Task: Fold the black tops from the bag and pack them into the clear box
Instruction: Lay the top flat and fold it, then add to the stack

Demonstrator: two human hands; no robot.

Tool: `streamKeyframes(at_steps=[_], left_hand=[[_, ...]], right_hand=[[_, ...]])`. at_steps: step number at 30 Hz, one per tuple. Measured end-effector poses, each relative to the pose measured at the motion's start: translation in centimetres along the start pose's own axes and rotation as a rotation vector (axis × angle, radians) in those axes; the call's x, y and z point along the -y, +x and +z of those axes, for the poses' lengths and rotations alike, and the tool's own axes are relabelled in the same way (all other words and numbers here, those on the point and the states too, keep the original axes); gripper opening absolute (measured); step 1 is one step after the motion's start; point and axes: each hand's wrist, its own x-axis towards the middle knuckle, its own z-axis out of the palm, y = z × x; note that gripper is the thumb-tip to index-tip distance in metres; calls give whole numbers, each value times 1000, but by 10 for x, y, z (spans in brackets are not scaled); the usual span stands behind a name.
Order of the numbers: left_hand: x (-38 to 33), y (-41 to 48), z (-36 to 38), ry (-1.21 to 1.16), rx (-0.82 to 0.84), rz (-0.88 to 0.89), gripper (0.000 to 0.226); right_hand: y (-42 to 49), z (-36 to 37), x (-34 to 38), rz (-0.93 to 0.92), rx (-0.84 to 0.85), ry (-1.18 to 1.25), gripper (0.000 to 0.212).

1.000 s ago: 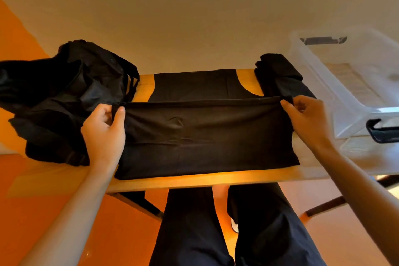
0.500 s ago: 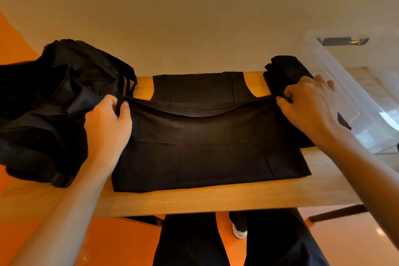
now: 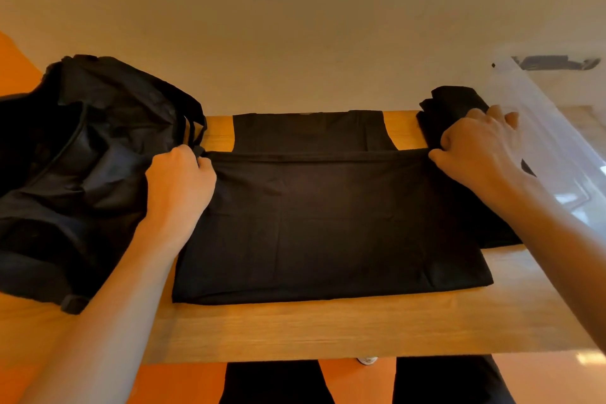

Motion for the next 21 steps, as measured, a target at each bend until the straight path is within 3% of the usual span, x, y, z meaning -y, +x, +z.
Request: streamKeyframes(at_steps=[4, 21], left_hand=[[-3, 7, 6, 52, -26, 27, 22], [-5, 10, 20, 54, -104, 89, 15]], right_hand=[[9, 7, 2, -23, -27, -33, 15], [18, 23, 2, -16, -134, -50, 18]])
